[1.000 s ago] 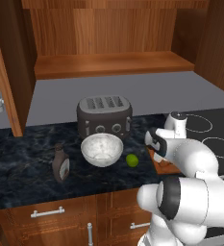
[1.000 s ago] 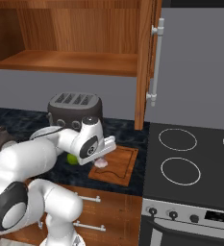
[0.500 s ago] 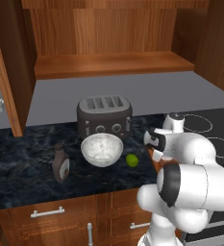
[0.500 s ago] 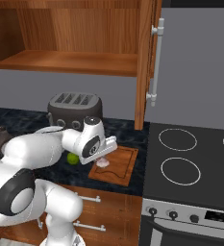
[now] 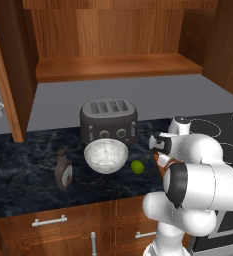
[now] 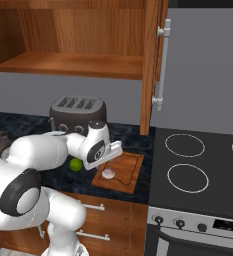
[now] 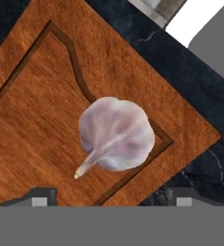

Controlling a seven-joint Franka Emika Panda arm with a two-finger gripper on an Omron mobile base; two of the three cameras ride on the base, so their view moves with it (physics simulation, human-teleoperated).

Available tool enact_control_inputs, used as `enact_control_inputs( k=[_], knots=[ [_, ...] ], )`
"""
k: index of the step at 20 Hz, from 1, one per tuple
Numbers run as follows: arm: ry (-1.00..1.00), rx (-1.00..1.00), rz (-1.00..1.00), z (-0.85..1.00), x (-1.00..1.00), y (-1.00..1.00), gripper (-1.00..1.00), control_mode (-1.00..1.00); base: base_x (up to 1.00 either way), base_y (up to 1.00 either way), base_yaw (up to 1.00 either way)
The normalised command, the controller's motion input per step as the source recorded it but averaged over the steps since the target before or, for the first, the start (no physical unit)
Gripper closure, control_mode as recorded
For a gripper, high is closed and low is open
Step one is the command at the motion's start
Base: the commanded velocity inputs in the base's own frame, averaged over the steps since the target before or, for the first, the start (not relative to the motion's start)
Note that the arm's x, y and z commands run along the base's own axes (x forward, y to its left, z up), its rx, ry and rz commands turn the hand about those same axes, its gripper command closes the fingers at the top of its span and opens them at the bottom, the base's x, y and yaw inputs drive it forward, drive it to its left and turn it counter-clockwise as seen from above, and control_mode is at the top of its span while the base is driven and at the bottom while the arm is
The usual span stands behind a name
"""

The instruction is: Open the cabinet. Place the bowl and condiment on the counter. Then place the lime and garlic on the cutting board.

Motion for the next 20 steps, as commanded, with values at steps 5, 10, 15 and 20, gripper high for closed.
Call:
enact_control_inputs(
  k=[5,10,15,20],
  knots=[
    [0.00,0.00,-0.02,0.14,0.00,0.00,-1.00,-1.00,0.00,0.00,0.00],
    [0.00,0.00,-0.01,0.25,0.00,0.06,-1.00,-1.00,0.00,0.00,0.00],
    [0.00,0.00,0.00,0.18,0.00,0.24,-1.00,-1.00,0.00,0.00,0.00],
    [0.02,0.00,-0.02,0.02,-0.02,0.32,-1.00,-1.00,0.00,0.00,0.00]
  ],
)
